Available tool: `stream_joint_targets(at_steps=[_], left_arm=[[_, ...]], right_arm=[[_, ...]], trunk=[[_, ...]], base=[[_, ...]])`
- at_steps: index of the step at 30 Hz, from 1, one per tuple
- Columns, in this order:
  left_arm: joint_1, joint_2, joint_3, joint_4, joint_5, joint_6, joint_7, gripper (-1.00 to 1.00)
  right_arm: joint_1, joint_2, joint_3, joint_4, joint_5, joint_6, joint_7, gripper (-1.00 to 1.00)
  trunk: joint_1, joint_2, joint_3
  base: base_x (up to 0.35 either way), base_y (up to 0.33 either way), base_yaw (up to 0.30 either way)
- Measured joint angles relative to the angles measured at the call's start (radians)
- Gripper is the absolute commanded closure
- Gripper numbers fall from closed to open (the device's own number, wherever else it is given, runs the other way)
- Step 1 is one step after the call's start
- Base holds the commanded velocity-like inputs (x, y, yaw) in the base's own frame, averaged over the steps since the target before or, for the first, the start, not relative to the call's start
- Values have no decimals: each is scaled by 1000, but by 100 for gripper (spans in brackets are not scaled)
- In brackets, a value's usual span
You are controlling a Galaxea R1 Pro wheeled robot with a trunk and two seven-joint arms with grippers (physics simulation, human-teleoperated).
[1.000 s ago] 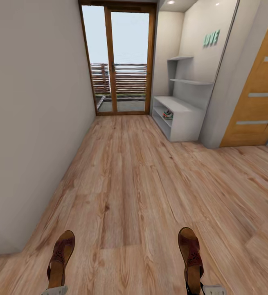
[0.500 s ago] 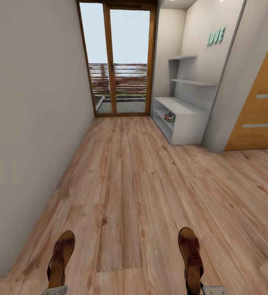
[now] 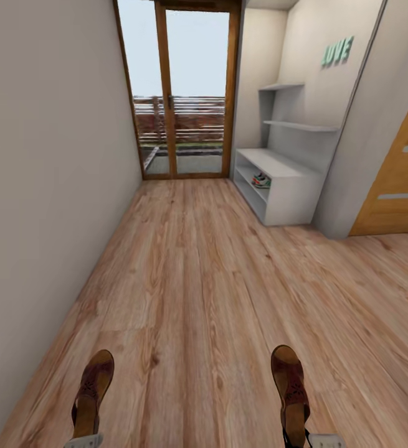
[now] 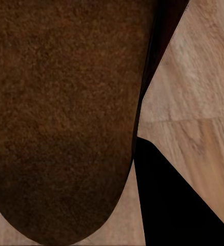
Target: Pick up the two gym shoes and the two sandals from the corridor floor and place them onto the hallstand (shoe rack) in the corridor, making sure they are on the rack and not on the floor. Arrange them so the two gym shoes are next to each other and the two sandals are next to each other.
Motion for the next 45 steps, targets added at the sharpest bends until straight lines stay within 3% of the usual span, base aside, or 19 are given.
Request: stream_joint_targets(at_steps=[12, 45], left_arm=[[0, 0, 0, 0, 0, 0, 0, 100], [0, 0, 0, 0, 0, 0, 0, 100]], right_arm=[[0, 0, 0, 0, 0, 0, 0, 100], [0, 0, 0, 0, 0, 0, 0, 100]], trunk=[[0, 0, -7], [0, 0, -8]], base=[[339, 23, 98], [339, 48, 3]])
